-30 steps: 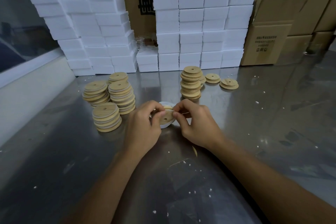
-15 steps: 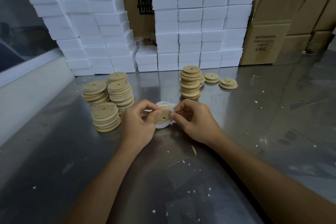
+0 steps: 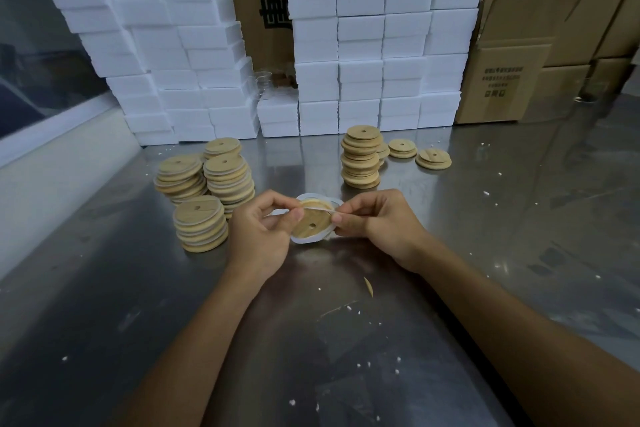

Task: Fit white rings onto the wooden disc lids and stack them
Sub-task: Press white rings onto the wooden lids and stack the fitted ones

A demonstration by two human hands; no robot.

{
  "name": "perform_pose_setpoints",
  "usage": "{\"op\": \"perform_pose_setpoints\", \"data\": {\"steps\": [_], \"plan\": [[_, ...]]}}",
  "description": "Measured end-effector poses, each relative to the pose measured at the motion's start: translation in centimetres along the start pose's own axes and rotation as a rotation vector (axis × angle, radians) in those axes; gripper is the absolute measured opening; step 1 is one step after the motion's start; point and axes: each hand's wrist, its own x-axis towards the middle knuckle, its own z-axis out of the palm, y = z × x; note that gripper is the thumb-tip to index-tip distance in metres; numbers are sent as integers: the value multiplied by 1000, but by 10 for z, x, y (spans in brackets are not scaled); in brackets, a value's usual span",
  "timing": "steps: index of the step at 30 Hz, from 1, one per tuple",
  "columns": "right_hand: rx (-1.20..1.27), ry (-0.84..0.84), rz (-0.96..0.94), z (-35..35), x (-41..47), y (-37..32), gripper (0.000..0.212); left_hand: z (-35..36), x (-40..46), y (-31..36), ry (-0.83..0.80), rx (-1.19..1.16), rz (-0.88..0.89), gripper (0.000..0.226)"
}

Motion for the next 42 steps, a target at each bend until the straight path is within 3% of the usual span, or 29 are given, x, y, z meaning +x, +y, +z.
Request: {"op": "perform_pose_setpoints", "data": {"steps": [8, 14, 25, 36, 39, 42], "plan": [[156, -45, 67, 0, 1, -5, 7, 1, -2, 0, -15, -71, -101, 23], [181, -5, 50, 0, 0, -4, 7, 6, -5, 3, -1, -84, -32, 35], [76, -46, 62, -5, -3, -3, 4, 3, -2, 4, -15, -39, -71, 30], [-65, -46, -31, -1, -2, 5, 6, -2, -3, 1, 17, -176, -202, 19], [-57, 4, -71, 0, -1, 6, 4, 0, -4, -2, -10, -218, -237, 19], [-47, 84, -129, -1, -2, 6, 6, 4, -4, -6, -41, -66, -150, 28]]}}
